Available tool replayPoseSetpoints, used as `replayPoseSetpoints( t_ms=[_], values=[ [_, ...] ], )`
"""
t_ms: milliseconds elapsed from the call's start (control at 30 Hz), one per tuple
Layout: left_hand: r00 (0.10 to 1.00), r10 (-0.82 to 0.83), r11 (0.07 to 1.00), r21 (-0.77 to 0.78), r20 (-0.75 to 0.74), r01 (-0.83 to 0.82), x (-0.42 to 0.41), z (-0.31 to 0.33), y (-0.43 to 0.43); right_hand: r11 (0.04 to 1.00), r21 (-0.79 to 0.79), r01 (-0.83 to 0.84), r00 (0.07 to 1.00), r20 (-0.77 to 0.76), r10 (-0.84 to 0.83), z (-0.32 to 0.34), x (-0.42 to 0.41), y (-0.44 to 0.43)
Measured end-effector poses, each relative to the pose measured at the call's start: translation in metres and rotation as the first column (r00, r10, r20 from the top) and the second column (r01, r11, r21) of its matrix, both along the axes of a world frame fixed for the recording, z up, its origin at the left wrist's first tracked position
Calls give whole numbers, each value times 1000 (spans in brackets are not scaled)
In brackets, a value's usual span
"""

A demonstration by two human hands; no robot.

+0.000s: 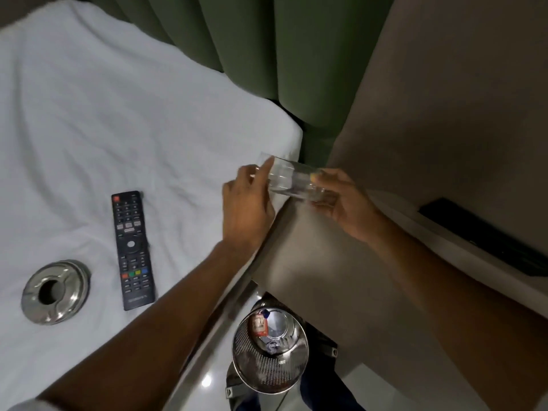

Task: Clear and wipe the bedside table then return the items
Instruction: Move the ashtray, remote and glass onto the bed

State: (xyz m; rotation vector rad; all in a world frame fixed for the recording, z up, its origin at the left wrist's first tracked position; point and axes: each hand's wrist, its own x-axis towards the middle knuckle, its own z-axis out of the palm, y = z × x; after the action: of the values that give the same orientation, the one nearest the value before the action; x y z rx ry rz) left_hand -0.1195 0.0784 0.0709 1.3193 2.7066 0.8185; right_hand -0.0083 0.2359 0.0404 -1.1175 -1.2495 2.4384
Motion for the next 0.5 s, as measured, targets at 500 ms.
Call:
replayPoseSetpoints(
  t_ms=[500],
  values=[
    [998,11,937,-347,-59,-31,-151,5,-137,430,841,-329,943,315,106,12,-145,-160]
  ],
)
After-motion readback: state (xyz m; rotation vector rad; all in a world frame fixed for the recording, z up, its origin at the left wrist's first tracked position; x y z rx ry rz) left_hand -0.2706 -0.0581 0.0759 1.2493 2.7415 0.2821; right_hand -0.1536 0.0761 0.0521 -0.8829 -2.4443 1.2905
